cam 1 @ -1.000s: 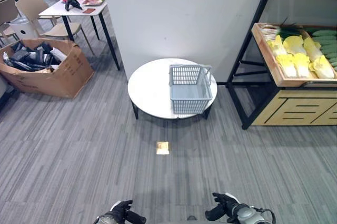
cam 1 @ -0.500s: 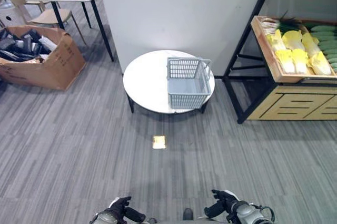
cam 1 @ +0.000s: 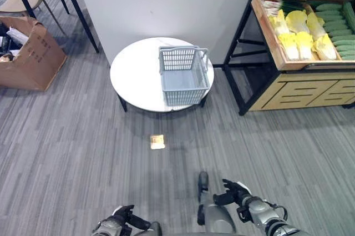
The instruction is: Get the vegetables into the basket
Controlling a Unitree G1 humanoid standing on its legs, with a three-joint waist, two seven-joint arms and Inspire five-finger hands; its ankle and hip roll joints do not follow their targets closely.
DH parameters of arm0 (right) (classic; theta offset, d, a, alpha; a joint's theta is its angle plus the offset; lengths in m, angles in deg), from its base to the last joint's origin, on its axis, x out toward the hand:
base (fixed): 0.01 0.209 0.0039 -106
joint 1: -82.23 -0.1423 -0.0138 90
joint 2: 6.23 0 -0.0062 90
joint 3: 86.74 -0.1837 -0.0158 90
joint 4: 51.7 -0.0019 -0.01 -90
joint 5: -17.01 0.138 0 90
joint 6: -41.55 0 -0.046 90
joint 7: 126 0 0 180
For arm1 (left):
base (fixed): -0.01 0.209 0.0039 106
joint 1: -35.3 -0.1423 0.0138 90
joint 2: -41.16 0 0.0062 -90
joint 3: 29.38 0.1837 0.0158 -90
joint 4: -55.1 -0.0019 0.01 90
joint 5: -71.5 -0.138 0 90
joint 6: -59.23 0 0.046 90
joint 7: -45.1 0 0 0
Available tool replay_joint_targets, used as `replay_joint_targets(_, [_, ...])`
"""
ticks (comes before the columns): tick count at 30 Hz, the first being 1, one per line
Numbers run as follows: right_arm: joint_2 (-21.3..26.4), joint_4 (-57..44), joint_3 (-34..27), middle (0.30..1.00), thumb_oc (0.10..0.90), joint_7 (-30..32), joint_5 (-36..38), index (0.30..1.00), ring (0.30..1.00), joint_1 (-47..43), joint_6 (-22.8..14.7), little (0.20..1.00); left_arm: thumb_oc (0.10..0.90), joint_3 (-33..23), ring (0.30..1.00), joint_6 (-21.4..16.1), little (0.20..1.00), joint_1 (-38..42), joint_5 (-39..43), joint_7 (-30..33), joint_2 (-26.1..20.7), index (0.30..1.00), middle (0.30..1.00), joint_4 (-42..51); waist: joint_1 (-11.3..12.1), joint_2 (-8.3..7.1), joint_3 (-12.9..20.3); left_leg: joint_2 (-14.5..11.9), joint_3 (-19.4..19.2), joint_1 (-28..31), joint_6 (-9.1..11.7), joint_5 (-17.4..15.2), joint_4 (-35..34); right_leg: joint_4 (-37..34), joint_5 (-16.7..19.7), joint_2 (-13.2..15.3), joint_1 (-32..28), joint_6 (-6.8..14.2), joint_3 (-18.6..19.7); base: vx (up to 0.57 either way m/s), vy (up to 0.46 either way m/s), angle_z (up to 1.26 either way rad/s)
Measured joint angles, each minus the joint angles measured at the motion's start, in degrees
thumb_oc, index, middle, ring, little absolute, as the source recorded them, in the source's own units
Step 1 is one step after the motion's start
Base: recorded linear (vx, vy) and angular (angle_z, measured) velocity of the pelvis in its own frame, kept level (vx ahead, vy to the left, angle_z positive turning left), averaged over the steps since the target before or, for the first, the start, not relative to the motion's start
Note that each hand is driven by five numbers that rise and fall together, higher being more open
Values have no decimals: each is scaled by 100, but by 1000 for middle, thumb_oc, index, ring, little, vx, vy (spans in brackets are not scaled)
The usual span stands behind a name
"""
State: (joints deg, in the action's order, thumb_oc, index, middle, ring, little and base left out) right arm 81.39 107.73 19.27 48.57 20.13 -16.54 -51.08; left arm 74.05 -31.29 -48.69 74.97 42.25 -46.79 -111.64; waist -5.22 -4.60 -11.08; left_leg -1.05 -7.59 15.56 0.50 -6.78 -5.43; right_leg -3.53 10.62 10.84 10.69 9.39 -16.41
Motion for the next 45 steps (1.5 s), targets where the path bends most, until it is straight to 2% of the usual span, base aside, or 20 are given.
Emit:
replay_joint_targets(1, [123, 5, 7, 1000, 900, 16, -4, 1000, 1000, 2, 0, 1000, 900, -3, 1000, 7, 1000, -68, 0, 9, 123, 1000, 1000, 8, -28, 278, 91, -304, 39, 13, 104, -48, 12, 157, 7, -263, -2, -10, -120, 224, -103, 51])
replay_joint_targets(2, [176, 31, 9, 1000, 900, 19, -4, 1000, 1000, -2, 8, 1000, 900, 5, 1000, 12, 1000, -66, 0, 0, 183, 1000, 1000, -2, -23, 375, 103, -430, 64, 30, 180, 45, 56, 196, 31, -379, -78, -105, -71, 226, -103, 68])
replay_joint_targets(4, [267, 92, 5, 1000, 900, 25, -4, 1000, 1000, 40, 50, 1000, 900, 16, 1000, 13, 1000, -33, 2, -44, 225, 1000, 1000, -17, -49, 413, 122, -567, 28, 80, 289, 163, 189, 219, 29, -512, -310, -630, -77, 225, -126, 56])
replay_joint_targets(5, [289, 107, 13, 1000, 900, 25, -5, 1000, 1000, 37, 93, 1000, 900, 22, 1000, 6, 1000, -41, 2, -59, 229, 1000, 1000, -15, -28, 417, 137, -592, -23, 108, 304, 198, 203, 238, 23, -542, -356, -733, -89, 364, -221, 30])
replay_joint_targets(6, [349, 163, 25, 1000, 900, 22, -3, 1000, 1000, 41, 134, 1000, 900, 12, 1000, -21, 1000, -48, 10, -82, 239, 1000, 1000, 2, -38, 443, 156, -693, 37, 101, 448, 315, 330, 237, -100, -598, -461, -822, -168, 242, -158, 14])
replay_joint_targets(12, [435, 196, 34, 1000, 900, -13, 15, 1000, 1000, 128, 153, 1000, 900, 37, 1000, 32, 1000, -63, 57, -97, 358, 1000, 1000, -34, -205, 642, 281, -933, 337, 24, 844, 559, 643, 408, -418, -705, -597, -916, -307, 186, -170, 11])
replay_joint_targets(16, [428, 223, 40, 1000, 900, -24, 18, 1000, 1000, 204, 173, 1000, 900, 35, 1000, 36, 1000, -10, 110, -103, 422, 1000, 1000, -59, -241, 657, 341, -993, 563, -142, 1044, 664, 1131, 308, -537, -788, -813, -950, -377, 159, -194, 11])
replay_joint_targets(18, [406, 216, 71, 1000, 900, -65, 17, 1000, 1000, 301, 181, 1000, 900, 19, 1000, 40, 1000, 6, 145, -102, 414, 1000, 1000, -39, -211, 594, 379, -994, 740, -501, 1296, 804, 1993, 59, -607, -843, -1100, -988, -417, 178, -237, 12])
replay_joint_targets(19, [411, 226, 90, 1000, 900, -77, 17, 1000, 1000, 333, 185, 1000, 900, -1, 1000, 39, 1000, 14, 185, -100, 416, 1000, 1000, -27, -183, 577, 381, -990, 763, -630, 1302, 875, 2299, 20, -625, -861, -1167, -1022, -410, 140, -188, -5])
replay_joint_targets(21, [440, 370, 301, 1000, 900, -81, 9, 1000, 1000, 322, 198, 1000, 900, -50, 1000, 51, 1000, 17, 245, -104, 428, 1000, 1000, -16, -110, 476, 361, -969, 763, -938, 1352, 1182, 3074, 22, -754, -828, -1319, -1295, -374, 123, -136, -17])
replay_joint_targets(24, [471, 530, 348, 1000, 900, -83, 7, 1000, 1000, 298, 240, 1000, 900, -53, 1000, 8, 1000, 46, 355, -117, 492, 1000, 1000, 42, -16, 369, 321, -906, 511, -1152, 1347, 1154, 3197, 8, -850, -747, -1471, -1405, -303, 163, -32, -1])
replay_joint_targets(25, [414, 580, 348, 1000, 900, -78, 3, 1000, 1000, 352, 261, 1000, 900, -31, 1000, -16, 1000, 96, 383, -121, 466, 1000, 1000, 94, 23, 187, 323, -887, 234, -1385, 1194, 894, 2909, -177, -939, -656, -1541, -1508, -308, 151, 35, 21])
replay_joint_targets(27, [389, 615, 358, 1000, 900, -96, -6, 1000, 1000, 402, 325, 1000, 900, 42, 1000, -59, 1000, 132, 389, -119, 403, 1000, 1000, 208, 175, 117, 256, -912, 35, -1465, 1113, 879, 1748, -153, -931, -673, -1584, -1490, -274, 158, 62, -1])
replay_joint_targets(29, [394, 599, 354, 1000, 900, -87, -26, 1000, 1000, 473, 324, 1000, 900, 48, 1000, -48, 1000, 134, 389, -116, 390, 1000, 1000, 211, 219, 164, 232, -902, -9, -1520, 1052, 1040, 868, -169, -884, -753, -1656, -1390, -246, 181, 53, -28])
replay_joint_targets(30, [419, 625, 364, 1000, 900, -95, -64, 1000, 1000, 487, 311, 1000, 900, 52, 1000, 25, 1000, 271, 382, -122, 382, 1000, 1000, 180, 222, 276, 237, -864, 48, -1577, 1047, 1274, 302, -178, -997, -836, -1694, -1325, -78, 145, 33, -56])
replay_joint_targets(31, [421, 657, 357, 1000, 900, -108, -107, 1000, 1000, 449, 317, 1000, 900, 48, 1000, 73, 1000, 256, 376, -125, 359, 1000, 1000, 39, 283, 292, 227, -865, 39, -1594, 925, 1396, 198, -176, -966, -893, -1695, -1277, 40, 80, 23, -80])
replay_joint_targets(33, [521, 649, 350, 1000, 900, -81, -111, 1000, 1000, 505, 271, 1000, 900, 41, 1000, 57, 1000, 131, 397, -112, 379, 1000, 1000, 57, 248, 536, 260, -914, -95, -1692, 705, 1880, 589, -179, -930, -1065, -1755, -1057, 268, 72, 36, -71])
replay_joint_targets(36, [427, 672, 312, 1000, 900, -92, -107, 1000, 1000, 763, 268, 1000, 900, 40, 1000, -58, 1000, 52, 317, -22, 310, 1000, 1000, 118, 184, 493, 314, -765, -89, -1531, 682, 1785, 219, -178, -919, -932, -1713, -847, 384, 104, 84, -15])
replay_joint_targets(40, [453, 647, 338, 1000, 900, -84, -118, 1000, 1000, 928, 295, 1000, 900, 36, 1000, -30, 1000, -55, 203, 40, 297, 1000, 1000, 90, 178, 643, 363, -742, -174, -1310, 472, 1475, 28, -140, -932, -913, -1749, -716, 465, 11, 70, -6])
replay_joint_targets(45, [498, 647, 337, 1000, 900, -84, -130, 1000, 1000, 1002, 316, 1000, 900, 31, 1000, -54, 1000, -180, 200, 54, 311, 1000, 1000, 108, 177, 703, 518, -679, -290, -1257, 414, 1315, 9, -136, -906, -821, -1764, -665, 575, 37, 74, -12])
